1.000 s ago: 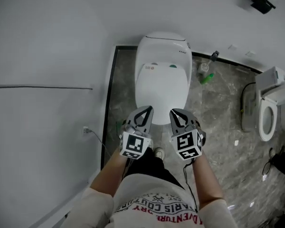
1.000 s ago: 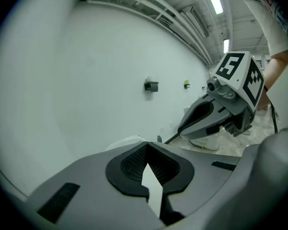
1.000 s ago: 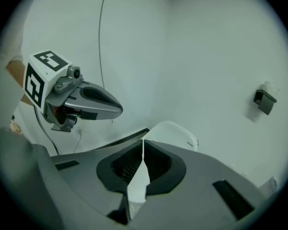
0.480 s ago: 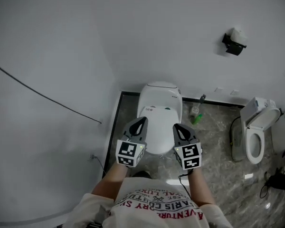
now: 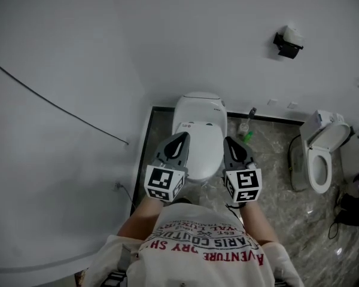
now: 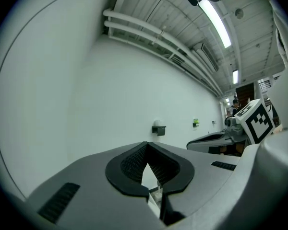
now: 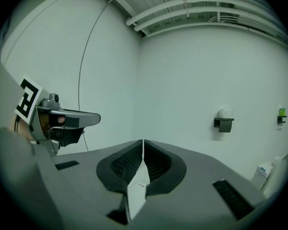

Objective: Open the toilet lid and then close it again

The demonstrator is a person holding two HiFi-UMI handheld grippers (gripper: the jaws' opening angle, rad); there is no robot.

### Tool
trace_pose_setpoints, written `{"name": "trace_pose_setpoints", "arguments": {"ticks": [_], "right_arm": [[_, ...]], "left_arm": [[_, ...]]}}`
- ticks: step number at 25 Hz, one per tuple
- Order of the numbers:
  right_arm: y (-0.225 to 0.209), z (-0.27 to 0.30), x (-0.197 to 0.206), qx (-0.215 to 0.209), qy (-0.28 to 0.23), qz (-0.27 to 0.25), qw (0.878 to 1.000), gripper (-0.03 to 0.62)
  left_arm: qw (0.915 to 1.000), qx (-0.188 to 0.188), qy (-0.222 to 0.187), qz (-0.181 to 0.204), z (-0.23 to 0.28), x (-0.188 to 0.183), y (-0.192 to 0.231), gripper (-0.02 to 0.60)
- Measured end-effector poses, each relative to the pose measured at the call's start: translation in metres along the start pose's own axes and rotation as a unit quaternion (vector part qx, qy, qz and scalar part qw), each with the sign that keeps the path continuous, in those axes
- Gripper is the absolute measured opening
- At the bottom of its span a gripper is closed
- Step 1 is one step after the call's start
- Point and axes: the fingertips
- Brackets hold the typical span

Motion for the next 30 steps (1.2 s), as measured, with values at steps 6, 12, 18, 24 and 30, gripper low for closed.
{"name": "trace_pose_setpoints", "arguments": {"ticks": [6,12,18,24,30], "right_arm": [[-0.001,-0.013,0.016,-0.003,0.005,0.011,1.0,0.02],[0.004,-0.017,0.025,-0.006,0.01,0.012,1.0,0.018],[0.004,-0.021,0.029,-0.006,0.01,0.014,1.0,0.018],[0.011,-0.017,0.032,-0.008,0.015,0.016,1.0,0.018],[0.017,-0.02,0.031,-0.013,0.016,0.011,1.0,0.018]], "left_arm": [[0.9999,-0.009,0.006,-0.003,-0.006,0.005,-0.011,0.007],[0.9998,-0.006,0.013,-0.009,-0.008,0.014,-0.016,0.008],[0.9996,-0.003,0.022,-0.015,-0.008,0.021,-0.023,0.008],[0.9995,-0.003,0.025,-0.019,-0.01,0.025,-0.018,0.006],[0.9992,-0.003,0.025,-0.03,-0.015,0.026,-0.018,0.008]]}}
Point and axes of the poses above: the fingertips, and each gripper's own axes: z forward along the fingers, y to its left, x out of its underside, and after that the axes turned 9 degrees about y, right-handed
